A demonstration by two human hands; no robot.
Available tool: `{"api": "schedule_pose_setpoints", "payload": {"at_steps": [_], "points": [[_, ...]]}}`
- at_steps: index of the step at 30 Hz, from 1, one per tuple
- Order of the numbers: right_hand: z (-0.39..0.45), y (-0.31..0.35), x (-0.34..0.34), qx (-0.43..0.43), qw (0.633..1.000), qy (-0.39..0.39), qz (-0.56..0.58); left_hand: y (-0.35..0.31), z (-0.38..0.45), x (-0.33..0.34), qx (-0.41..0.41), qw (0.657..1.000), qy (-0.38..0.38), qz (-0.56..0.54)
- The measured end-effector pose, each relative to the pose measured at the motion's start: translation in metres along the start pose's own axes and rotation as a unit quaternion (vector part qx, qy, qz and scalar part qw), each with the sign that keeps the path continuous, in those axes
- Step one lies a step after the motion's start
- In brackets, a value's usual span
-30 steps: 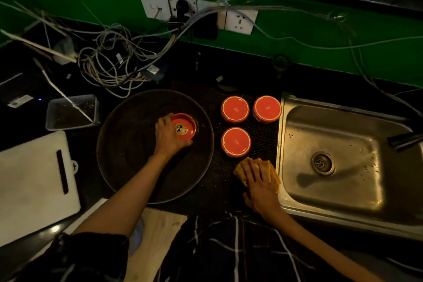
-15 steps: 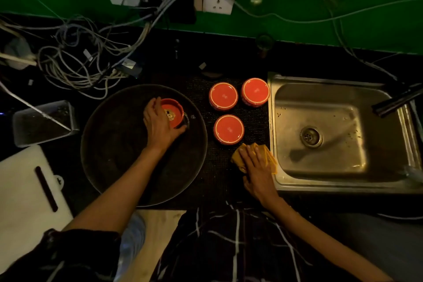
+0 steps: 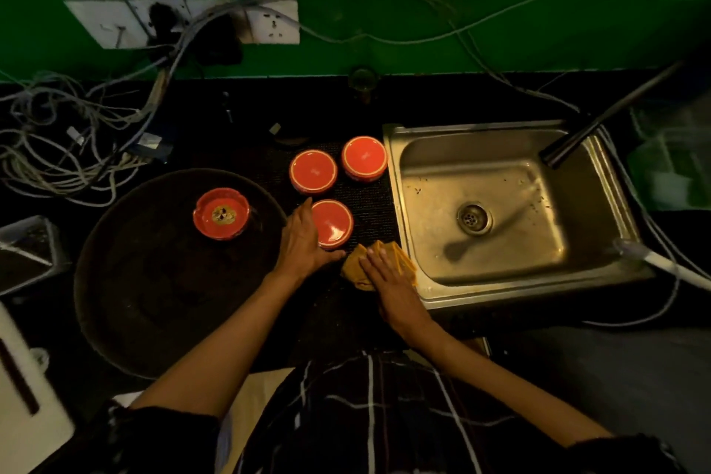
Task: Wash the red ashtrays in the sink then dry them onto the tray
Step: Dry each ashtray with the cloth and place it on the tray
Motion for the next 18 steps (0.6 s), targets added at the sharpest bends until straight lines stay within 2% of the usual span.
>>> {"api": "schedule_pose_setpoints", "payload": {"at_steps": [7,13,18], "points": [[-0.016,-0.008,-0.007,0.058,0.98,-0.057,0.181,0.001,0.012,0.003,0.002,1.0,-0.016,-0.026],[-0.025,-0.013,-0.007,0.102,0.955,-0.093,0.261,-0.005,-0.007,0.01,0.002,0.999,-0.023,-0.03],[-0.026,-0.009,-0.028,0.104,0.949,-0.153,0.256,-0.006,-0.048,0.039,0.037,0.998,0.016,-0.05]]}}
Point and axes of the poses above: each hand's wrist, its own z-axis towards the middle knuckle, its own x-axis out of the palm, y = z × x, the point moved 4 cm from there along z, towards the middle knuckle, and after that the axes turned 4 degrees about x, right-handed, at the moved point
